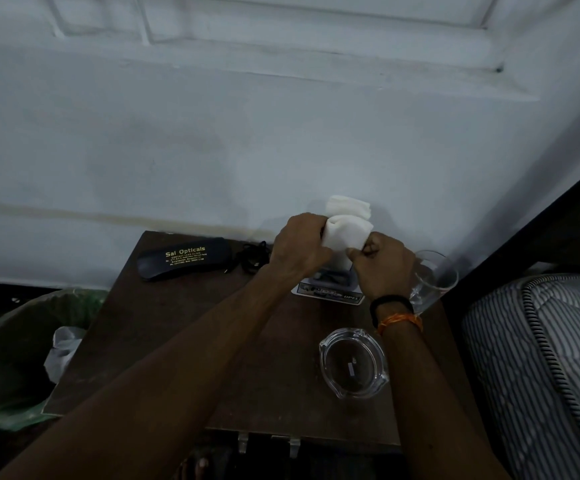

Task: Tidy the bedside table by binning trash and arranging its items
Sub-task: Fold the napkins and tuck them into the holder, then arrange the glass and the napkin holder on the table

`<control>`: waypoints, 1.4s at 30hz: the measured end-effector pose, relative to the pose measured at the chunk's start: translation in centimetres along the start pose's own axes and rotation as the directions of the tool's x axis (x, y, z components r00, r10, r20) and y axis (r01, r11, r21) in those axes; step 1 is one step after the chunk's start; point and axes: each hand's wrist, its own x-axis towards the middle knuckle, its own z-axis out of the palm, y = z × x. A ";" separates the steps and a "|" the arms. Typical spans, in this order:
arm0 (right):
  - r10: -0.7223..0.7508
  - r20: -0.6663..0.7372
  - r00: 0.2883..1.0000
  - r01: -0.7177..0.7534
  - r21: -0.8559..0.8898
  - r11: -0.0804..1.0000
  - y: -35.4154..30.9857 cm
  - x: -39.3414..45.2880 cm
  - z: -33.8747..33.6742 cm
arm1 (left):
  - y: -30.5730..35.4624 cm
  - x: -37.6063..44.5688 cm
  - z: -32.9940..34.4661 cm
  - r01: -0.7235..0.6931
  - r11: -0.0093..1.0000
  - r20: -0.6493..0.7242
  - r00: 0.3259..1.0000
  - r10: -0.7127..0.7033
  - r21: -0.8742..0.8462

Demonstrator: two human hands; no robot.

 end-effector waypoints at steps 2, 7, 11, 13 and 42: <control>-0.001 0.004 1.000 0.001 0.031 1.000 0.0 0.1 -0.3 | -0.1 0.1 -0.2 0.003 1.000 -0.012 1.000 -0.004 -0.028; -0.031 0.001 1.000 0.031 0.029 0.999 -0.1 -0.1 -0.5 | -0.3 -0.1 -0.7 -0.006 1.000 -0.040 0.999 0.005 -0.022; -0.055 0.000 0.998 0.055 0.017 0.998 -0.5 -0.5 -0.9 | -0.2 -0.3 -0.7 -0.011 1.000 -0.012 1.000 0.011 0.004; -0.102 -0.054 0.993 0.102 0.004 0.995 -0.9 -0.7 -1.9 | -0.2 -0.6 -0.9 0.009 1.000 -0.012 1.000 -0.009 -0.008; 0.231 -0.032 0.972 -0.220 0.207 0.953 7.7 -3.3 -5.0 | -0.8 -15.2 3.1 -0.014 0.991 0.430 0.900 0.070 -0.132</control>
